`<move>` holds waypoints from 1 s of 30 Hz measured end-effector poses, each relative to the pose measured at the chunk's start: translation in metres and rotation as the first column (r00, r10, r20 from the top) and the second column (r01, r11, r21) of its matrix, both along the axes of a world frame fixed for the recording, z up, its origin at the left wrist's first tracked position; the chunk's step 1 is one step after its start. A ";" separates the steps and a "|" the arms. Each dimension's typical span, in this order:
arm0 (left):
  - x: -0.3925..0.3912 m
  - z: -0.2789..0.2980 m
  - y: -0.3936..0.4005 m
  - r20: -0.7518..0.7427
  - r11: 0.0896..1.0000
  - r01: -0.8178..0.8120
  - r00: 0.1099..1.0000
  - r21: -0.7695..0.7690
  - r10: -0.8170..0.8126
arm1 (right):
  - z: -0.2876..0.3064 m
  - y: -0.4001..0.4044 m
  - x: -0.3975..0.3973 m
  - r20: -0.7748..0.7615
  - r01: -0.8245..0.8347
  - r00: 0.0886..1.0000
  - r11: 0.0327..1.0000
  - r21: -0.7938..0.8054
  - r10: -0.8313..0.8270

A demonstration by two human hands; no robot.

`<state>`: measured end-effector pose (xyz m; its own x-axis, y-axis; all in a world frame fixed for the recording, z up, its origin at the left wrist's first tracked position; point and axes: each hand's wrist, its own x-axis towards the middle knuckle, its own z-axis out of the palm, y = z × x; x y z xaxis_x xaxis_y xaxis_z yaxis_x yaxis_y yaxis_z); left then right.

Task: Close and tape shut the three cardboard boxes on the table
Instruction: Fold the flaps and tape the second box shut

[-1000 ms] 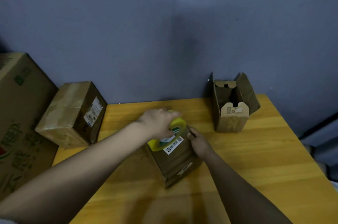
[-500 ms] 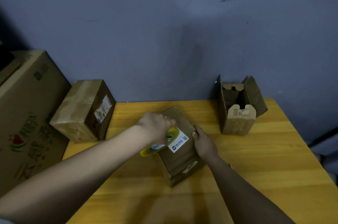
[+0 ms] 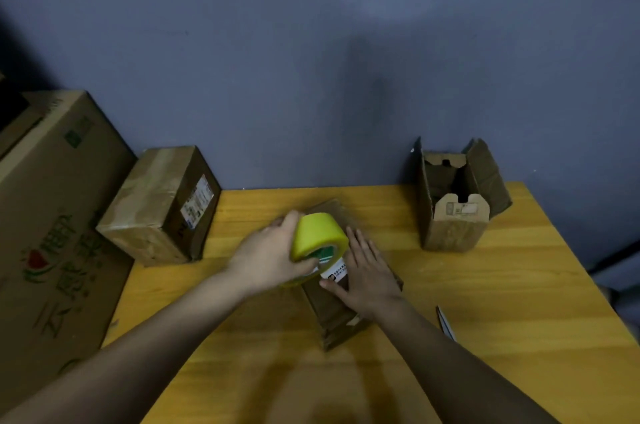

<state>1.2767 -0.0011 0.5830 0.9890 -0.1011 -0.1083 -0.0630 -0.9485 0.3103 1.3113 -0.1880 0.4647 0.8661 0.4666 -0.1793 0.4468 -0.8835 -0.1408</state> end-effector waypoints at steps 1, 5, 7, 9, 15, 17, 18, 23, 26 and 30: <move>-0.006 -0.006 0.004 0.005 0.993 -0.040 0.999 -0.115 0.041 | 0.001 0.001 -0.001 0.010 0.004 1.000 1.000 -0.006 -0.004; -0.010 -0.025 0.017 0.030 0.905 -0.096 0.992 -0.416 0.119 | 0.003 0.011 -0.012 0.076 0.021 0.997 0.995 0.094 -0.028; -0.010 -0.028 0.019 0.024 0.890 -0.077 0.995 -0.449 0.098 | -0.002 0.013 -0.017 0.020 0.022 0.999 0.993 0.120 -0.025; -0.011 -0.034 0.018 0.016 0.871 -0.071 0.996 -0.487 0.090 | -0.002 0.011 -0.019 0.002 0.015 1.000 0.993 0.115 -0.015; -0.020 -0.044 0.021 0.142 0.837 -0.016 0.984 -0.547 0.111 | 0.003 0.009 -0.018 -0.009 -0.038 0.999 0.998 0.058 0.039; -0.018 -0.041 0.024 0.150 0.897 0.056 0.989 -0.438 0.012 | 0.003 0.009 -0.018 -0.005 -0.041 0.999 0.999 0.031 0.041; -0.017 -0.039 0.024 0.148 0.944 0.099 0.987 -0.316 -0.055 | 0.003 0.009 -0.018 0.001 -0.037 0.999 0.999 0.025 0.037; -0.013 -0.019 0.013 0.145 0.984 0.164 0.974 0.065 -0.172 | 0.002 0.010 -0.019 0.021 -0.039 0.999 0.999 0.022 0.038; -0.012 -0.007 0.013 0.138 0.959 0.199 0.964 0.200 -0.229 | 0.002 0.010 -0.018 0.006 -0.031 0.999 0.999 0.038 0.031; -0.013 0.009 0.023 0.092 0.941 0.206 0.967 0.268 -0.238 | 0.001 0.010 -0.018 0.007 -0.029 1.000 0.999 0.019 0.029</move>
